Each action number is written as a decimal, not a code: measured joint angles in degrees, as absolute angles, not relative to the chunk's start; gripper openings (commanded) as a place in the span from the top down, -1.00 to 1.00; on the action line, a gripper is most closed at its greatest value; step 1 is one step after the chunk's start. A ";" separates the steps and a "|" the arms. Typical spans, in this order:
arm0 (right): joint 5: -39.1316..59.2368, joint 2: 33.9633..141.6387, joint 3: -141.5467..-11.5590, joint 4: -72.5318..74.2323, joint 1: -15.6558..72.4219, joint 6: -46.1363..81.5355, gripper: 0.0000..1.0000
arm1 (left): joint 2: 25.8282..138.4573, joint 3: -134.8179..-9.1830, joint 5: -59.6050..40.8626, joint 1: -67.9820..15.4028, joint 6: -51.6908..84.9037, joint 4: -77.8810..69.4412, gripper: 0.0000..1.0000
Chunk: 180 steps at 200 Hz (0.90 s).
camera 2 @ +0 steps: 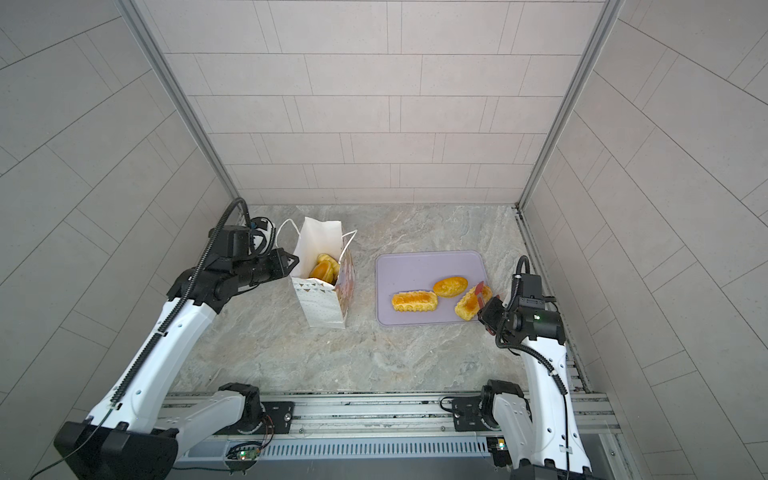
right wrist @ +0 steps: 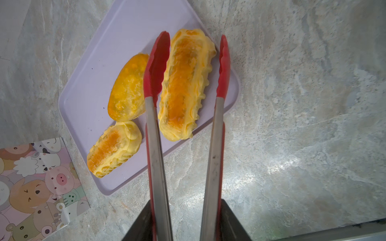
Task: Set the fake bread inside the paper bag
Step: 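Lower the tongs and close them on the long ridged yellow pastry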
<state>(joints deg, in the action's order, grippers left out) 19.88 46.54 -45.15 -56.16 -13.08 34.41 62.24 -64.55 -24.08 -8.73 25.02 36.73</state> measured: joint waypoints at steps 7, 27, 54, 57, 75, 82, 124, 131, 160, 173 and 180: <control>20.27 46.57 -44.69 -55.77 -13.08 34.70 0.11 | 62.24 -64.55 -24.10 -8.73 24.99 36.69 0.72; 20.97 46.83 -43.88 -54.68 -13.08 35.24 0.11 | 62.24 -64.51 -24.14 -8.73 25.02 36.69 0.72; 21.67 46.92 -42.85 -53.19 -13.08 35.92 0.11 | 62.24 -64.23 -24.18 -8.73 25.02 36.51 0.72; 21.71 46.92 -42.72 -53.06 -13.08 35.97 0.11 | 62.24 -64.20 -24.18 -8.73 25.04 36.49 0.72; 22.09 46.94 -41.58 -51.88 -13.10 36.32 0.14 | 62.24 -64.14 -24.18 -8.73 25.04 36.36 0.72; 22.24 46.96 -41.17 -51.35 -13.08 36.47 0.16 | 62.24 -64.14 -24.18 -8.73 25.02 36.32 0.72; 22.55 47.27 -40.18 -49.82 -13.15 37.23 0.30 | 62.24 -64.14 -24.16 -8.73 25.02 36.32 0.72; 22.57 47.27 -40.18 -49.65 -13.17 37.41 0.33 | 62.24 -64.14 -24.16 -8.73 25.02 36.32 0.72; 22.52 47.27 -40.27 -49.47 -13.17 37.63 0.39 | 62.24 -64.14 -24.12 -8.73 25.02 36.34 0.72; 22.48 47.27 -40.45 -49.52 -13.19 37.63 0.41 | 62.24 -64.14 -24.10 -8.73 25.02 36.34 0.72; 22.41 47.27 -40.69 -49.58 -13.19 37.58 0.42 | 62.24 -64.14 -24.08 -8.73 25.02 36.34 0.72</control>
